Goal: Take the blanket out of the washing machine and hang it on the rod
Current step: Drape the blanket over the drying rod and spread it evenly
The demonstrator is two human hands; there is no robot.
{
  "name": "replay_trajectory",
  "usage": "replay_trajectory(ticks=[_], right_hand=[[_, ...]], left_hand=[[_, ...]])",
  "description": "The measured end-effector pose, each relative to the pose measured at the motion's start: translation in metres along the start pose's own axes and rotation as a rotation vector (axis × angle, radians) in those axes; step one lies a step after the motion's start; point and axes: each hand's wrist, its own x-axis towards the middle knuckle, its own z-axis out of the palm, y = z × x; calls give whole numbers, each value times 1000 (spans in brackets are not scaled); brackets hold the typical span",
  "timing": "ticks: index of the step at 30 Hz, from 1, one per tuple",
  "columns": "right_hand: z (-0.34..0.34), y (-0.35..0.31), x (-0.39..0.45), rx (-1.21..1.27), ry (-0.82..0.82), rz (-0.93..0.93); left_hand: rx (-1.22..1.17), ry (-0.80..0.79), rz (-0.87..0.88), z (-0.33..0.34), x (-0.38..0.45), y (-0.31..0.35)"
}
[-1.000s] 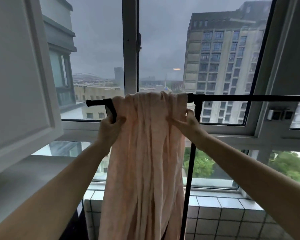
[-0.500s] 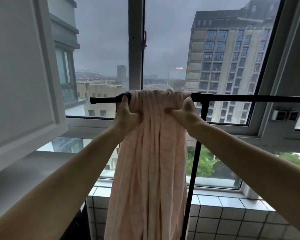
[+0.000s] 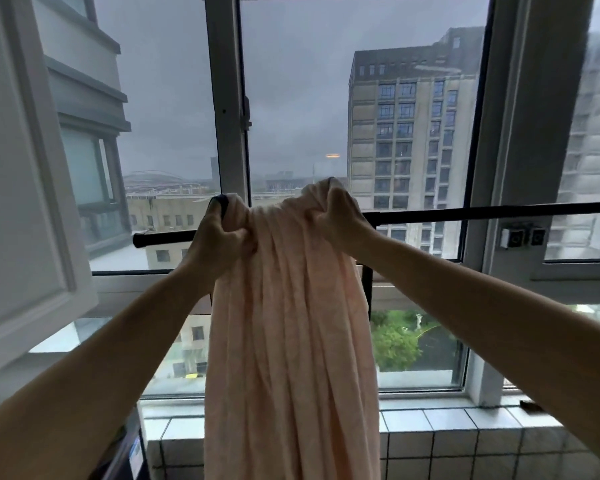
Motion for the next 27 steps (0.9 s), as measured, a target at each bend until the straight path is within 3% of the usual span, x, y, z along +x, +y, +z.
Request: replay_trajectory(ticks=[4,9,15,18,23,27], right_hand=[[-18,7,5,7,59,43],[-36,36,-8,-4,172,150],[-50,52,-24,-8,173,167],[-51,57,-26,-22,120,196],[-40,62,-35,27,-122,319],[-27,59,-43,156,-139,370]], left_hand=[[35,56,64,7,6,7],[100,16,86,8,2,-1],[10,-55,-41,7,-1,-16],[-55,-28,-112,10,-2,-26],[-92,-15,-251,15,-9,-43],[-177,-80,-232,30,-18,-33]])
